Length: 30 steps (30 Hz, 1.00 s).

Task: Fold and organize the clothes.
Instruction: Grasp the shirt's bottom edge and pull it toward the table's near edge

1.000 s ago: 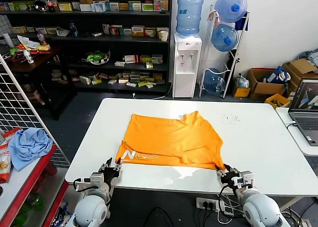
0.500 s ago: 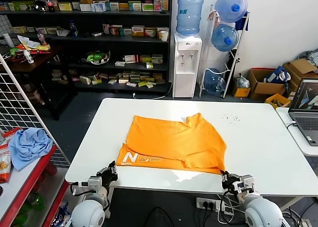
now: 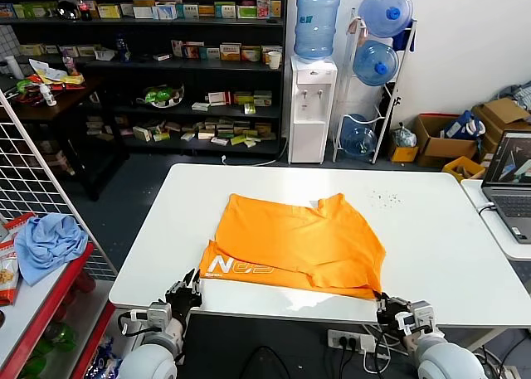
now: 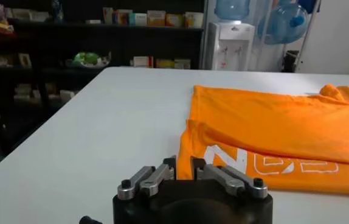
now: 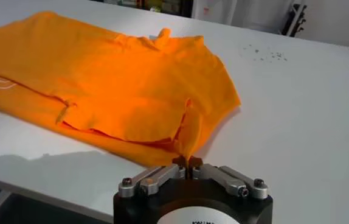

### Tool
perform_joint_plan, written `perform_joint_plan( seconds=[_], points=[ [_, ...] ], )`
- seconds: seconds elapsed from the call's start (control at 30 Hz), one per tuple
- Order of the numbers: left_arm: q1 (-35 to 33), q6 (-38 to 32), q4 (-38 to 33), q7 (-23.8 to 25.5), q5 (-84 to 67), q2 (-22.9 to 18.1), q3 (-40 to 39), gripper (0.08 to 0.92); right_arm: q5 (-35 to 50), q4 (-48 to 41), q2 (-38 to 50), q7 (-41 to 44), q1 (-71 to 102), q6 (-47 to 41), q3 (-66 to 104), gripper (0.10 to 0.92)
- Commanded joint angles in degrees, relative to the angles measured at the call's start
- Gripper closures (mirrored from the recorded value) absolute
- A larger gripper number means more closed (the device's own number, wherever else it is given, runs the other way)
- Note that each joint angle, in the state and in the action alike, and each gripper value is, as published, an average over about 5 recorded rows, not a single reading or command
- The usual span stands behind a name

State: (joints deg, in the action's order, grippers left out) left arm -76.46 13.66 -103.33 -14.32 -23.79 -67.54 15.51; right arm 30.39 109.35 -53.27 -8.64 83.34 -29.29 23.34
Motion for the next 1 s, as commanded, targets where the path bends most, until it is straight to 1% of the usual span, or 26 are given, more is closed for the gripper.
perform_joint_plan(
  seconds=[0.03, 0.17, 0.33, 0.4, 0.43, 0.53, 0.77, 0.9, 1.0],
  points=[
    [2.4, -1.2, 4.1, 0.9, 0.3, -0.4, -0.3, 0.612, 0.0, 0.6, 0.4, -0.2, 0.9, -0.1, 0.1, 0.892],
    [2.8, -1.0, 5.5, 1.0, -0.1, -0.6, -0.6, 0.482, 0.1, 0.6, 0.5, -0.3, 0.5, -0.2, -0.2, 0.892],
    [3.6, -1.0, 7.6, 1.1, -0.2, -1.2, -1.0, 0.343, 0.1, 0.8, 0.6, -0.3, 0.6, -0.3, -0.3, 0.892],
    [3.9, -1.0, 8.4, 1.3, -0.2, -1.3, -1.0, 0.306, 0.1, 0.9, 0.7, -0.3, 0.7, -0.2, -0.2, 0.892],
    [4.0, -1.0, 8.7, 1.3, -0.3, -1.3, -1.0, 0.309, 0.1, 1.0, 0.7, -0.3, 0.8, -0.2, -0.2, 0.892],
    [3.9, -1.0, 8.7, 1.3, -0.6, -1.2, -0.9, 0.366, 0.2, 1.3, 0.7, -0.3, 1.0, -0.2, -0.1, 0.892],
    [2.2, -0.8, 6.3, 1.1, -0.7, -0.9, -0.7, 0.573, 0.1, 2.0, 1.1, -0.2, 1.2, -0.3, 0.0, 0.892],
    [-0.1, -0.5, 2.8, 0.4, -0.4, -0.3, -0.4, 0.686, 0.2, 2.7, 1.6, -0.1, 2.1, -0.3, 0.2, 0.892],
    [-3.4, -0.3, -1.2, -0.5, 0.0, 0.0, -0.2, 0.764, 0.1, 3.4, 2.2, 0.0, 3.7, -0.2, 0.5, 0.892]
  ],
)
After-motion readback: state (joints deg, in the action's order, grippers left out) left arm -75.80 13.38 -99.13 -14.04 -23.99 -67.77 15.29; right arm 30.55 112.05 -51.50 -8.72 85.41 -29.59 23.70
